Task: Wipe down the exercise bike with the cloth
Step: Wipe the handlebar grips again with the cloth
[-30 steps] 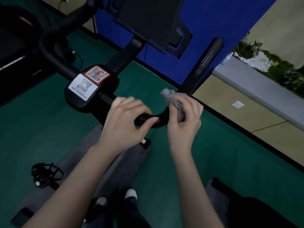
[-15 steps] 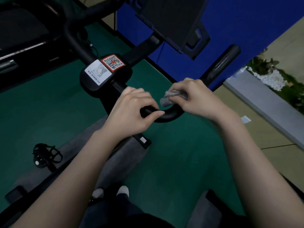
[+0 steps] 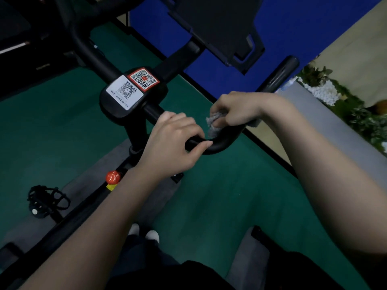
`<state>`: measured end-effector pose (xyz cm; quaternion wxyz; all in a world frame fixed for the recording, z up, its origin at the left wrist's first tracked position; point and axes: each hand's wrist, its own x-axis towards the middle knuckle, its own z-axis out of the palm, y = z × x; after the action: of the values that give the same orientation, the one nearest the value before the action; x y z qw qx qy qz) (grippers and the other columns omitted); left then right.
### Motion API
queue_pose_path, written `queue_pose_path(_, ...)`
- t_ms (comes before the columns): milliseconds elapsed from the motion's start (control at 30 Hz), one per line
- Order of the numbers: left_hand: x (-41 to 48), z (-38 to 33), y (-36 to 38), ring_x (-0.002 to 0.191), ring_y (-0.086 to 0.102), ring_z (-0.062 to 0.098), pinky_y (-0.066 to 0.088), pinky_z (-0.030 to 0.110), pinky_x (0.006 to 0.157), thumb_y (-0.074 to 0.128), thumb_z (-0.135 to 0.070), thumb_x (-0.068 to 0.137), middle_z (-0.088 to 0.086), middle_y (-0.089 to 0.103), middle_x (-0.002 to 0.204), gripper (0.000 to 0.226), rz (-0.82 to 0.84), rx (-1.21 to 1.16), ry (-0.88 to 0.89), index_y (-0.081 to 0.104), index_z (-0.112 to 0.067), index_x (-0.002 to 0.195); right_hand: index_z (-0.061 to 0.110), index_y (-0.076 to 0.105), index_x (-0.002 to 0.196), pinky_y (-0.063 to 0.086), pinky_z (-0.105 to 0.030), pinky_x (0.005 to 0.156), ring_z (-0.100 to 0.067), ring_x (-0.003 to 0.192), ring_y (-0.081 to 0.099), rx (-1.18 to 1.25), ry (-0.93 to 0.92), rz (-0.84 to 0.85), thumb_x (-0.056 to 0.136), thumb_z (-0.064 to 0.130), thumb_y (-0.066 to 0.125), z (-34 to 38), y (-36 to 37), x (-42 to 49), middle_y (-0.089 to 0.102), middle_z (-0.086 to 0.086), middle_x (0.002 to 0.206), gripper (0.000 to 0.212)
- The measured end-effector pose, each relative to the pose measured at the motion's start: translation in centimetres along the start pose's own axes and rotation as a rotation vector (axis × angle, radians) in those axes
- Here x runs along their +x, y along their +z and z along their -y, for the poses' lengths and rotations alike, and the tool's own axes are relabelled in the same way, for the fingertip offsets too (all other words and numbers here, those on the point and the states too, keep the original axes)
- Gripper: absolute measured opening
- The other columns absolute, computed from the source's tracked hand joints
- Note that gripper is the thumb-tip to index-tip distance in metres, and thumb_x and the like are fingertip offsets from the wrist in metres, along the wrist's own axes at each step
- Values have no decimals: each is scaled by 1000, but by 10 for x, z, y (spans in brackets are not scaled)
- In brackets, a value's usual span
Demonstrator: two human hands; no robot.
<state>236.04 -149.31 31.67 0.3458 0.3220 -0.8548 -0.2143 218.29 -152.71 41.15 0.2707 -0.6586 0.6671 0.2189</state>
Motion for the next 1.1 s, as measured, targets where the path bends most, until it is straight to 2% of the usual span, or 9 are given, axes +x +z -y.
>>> queue_pose_path(167, 0, 3, 1, 73, 56, 17, 30, 28, 82, 57, -43, 87, -7, 61, 72, 31, 3, 4, 23, 68, -17, 77, 31, 45, 67, 33, -17, 29, -1, 37, 50, -97, 98, 50, 91, 29, 62, 7, -11, 7, 44, 7, 65, 30)
queue_pose_path(267, 0, 4, 0, 74, 56, 16, 30, 28, 82, 57, -43, 88, -7, 61, 73, 31, 14, 2, 26, 69, -17, 78, 24, 61, 80, 35, -20, 41, -13, 57, 54, -145, 197, 58, 83, 31, 70, 13, -9, 12, 54, 3, 73, 12)
queue_pose_path(433, -1, 6, 1, 75, 56, 20, 32, 31, 81, 58, -41, 89, -4, 62, 75, 30, 15, 9, 37, 68, -14, 78, 26, 53, 69, 29, -12, 27, -2, 40, 48, -32, 118, 37, 88, 24, 62, 17, 3, 7, 48, 6, 65, 21)
queue_pose_path(500, -2, 8, 2, 74, 55, 20, 32, 30, 81, 58, -40, 89, -4, 62, 75, 30, 6, 19, 56, 68, -14, 78, 30, 47, 67, 45, -15, 42, -14, 59, 52, -72, 107, -27, 89, 27, 57, 14, 6, 2, 45, 7, 66, 24)
queue_pose_path(533, -1, 9, 2, 73, 55, 20, 33, 30, 80, 58, -39, 89, -4, 62, 75, 29, 1, 20, 66, 67, -14, 78, 31, 49, 68, 53, -24, 58, -21, 70, 52, -84, 105, -77, 89, 28, 56, 10, 8, 0, 47, 5, 68, 22)
queue_pose_path(600, -1, 10, 2, 73, 55, 20, 33, 31, 80, 58, -39, 90, -4, 61, 75, 28, -6, 20, 84, 67, -15, 78, 27, 60, 83, 47, -37, 83, -29, 88, 51, -69, 106, -246, 90, 25, 55, -2, 14, -5, 53, -1, 77, 9)
queue_pose_path(767, -1, 11, 3, 73, 55, 19, 34, 31, 80, 58, -37, 90, -5, 61, 75, 26, -21, 21, 95, 67, -15, 79, 10, 68, 95, 39, -47, 86, -23, 95, 51, 249, 77, -905, 88, 11, 61, -7, 66, -19, 65, 0, 88, 10)
queue_pose_path(933, 0, 12, 3, 74, 56, 18, 35, 32, 80, 58, -37, 89, -6, 61, 76, 26, -13, 31, 104, 68, -15, 81, 6, 71, 94, 42, -31, 90, -21, 99, 52, 605, 126, -1363, 86, 0, 63, -1, 99, -5, 63, 0, 93, 12)
queue_pose_path(1100, 1, 10, 2, 74, 57, 19, 34, 31, 81, 55, -38, 90, -6, 62, 77, 29, 3, 44, 87, 69, -15, 81, 5, 69, 97, 38, -18, 92, -19, 104, 50, 872, 185, -1508, 86, -2, 60, 15, 116, 4, 63, -2, 99, 17)
